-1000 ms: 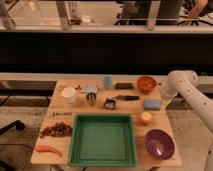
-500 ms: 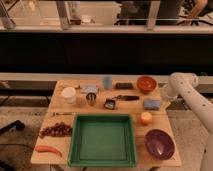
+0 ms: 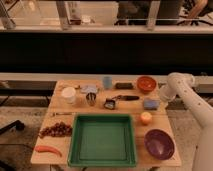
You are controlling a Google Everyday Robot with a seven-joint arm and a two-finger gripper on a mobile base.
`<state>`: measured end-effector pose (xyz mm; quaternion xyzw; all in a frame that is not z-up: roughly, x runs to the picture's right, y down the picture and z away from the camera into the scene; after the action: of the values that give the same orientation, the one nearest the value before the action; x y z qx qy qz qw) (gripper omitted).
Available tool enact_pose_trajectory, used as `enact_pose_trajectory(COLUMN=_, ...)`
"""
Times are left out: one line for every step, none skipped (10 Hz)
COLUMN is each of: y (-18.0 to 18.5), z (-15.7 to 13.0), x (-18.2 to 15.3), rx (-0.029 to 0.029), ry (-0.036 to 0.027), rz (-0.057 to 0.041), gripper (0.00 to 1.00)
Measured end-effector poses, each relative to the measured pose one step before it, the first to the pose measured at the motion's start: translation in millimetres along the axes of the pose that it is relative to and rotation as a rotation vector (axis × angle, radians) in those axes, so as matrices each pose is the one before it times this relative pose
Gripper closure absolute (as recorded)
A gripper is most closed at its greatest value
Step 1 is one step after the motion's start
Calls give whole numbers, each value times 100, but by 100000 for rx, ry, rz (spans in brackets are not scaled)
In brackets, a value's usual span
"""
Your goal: Place sponge in paper cup
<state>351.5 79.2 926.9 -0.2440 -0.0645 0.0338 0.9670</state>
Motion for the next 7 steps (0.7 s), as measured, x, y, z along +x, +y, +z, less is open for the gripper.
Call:
enact_pose_trajectory(y=39, z=118, x=-354, rx=-832, ry=-862, rz=-364, gripper=22)
enact_pose_trajectory(y=64, z=82, x=-241, rx=-569, ry=-834, rz=-233, gripper=29)
enact_pose_trajectory(y=-17, z=26, x=-278, rx=-321, ry=-756, rz=-209, gripper=38)
enact_pose_trajectory(y=-46, z=-18, x=-243, rx=-520, ry=-683, rz=-111, gripper=49)
enact_pose_trajectory(y=-60, z=27, x=-93, rx=-838, ry=-692, rz=487, gripper=59)
enact_pose_trajectory(y=-43, z=116, x=134, rx=-1136, ry=-348, rz=488, gripper=66)
enact_pose_trajectory(y=210, z=377, x=323, rx=-2317, ry=-258, rz=555, gripper=70)
